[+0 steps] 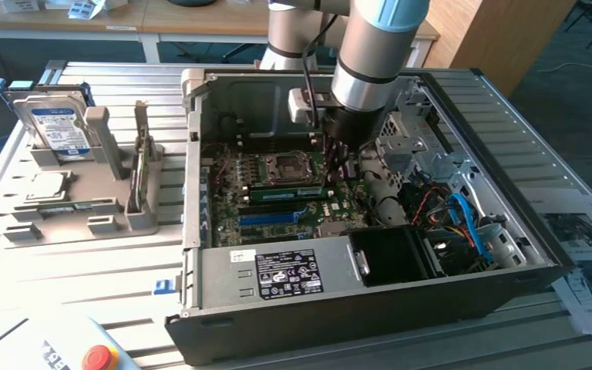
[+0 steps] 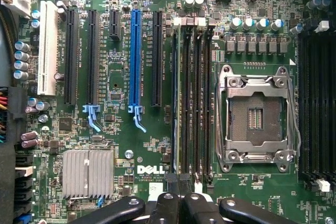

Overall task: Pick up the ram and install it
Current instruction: 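Press down the ram until it locks into place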

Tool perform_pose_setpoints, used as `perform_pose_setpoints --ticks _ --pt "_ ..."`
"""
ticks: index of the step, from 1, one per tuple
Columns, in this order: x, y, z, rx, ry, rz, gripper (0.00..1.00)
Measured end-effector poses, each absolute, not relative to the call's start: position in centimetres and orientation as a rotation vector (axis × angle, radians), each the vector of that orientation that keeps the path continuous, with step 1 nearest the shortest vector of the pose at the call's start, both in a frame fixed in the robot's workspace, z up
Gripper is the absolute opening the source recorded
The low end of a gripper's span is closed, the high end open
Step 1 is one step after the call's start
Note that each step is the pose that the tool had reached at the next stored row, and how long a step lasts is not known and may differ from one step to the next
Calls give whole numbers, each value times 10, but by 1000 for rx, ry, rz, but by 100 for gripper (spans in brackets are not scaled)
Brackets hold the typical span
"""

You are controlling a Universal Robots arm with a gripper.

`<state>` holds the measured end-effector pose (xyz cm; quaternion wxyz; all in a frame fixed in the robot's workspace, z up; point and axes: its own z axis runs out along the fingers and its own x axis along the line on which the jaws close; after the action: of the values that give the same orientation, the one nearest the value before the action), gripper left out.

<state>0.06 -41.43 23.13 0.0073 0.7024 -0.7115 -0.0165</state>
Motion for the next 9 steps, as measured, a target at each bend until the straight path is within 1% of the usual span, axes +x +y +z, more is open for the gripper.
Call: perform_pose_setpoints --ticks 9 --pt "1 -413 231 2198 -2226 -50 10"
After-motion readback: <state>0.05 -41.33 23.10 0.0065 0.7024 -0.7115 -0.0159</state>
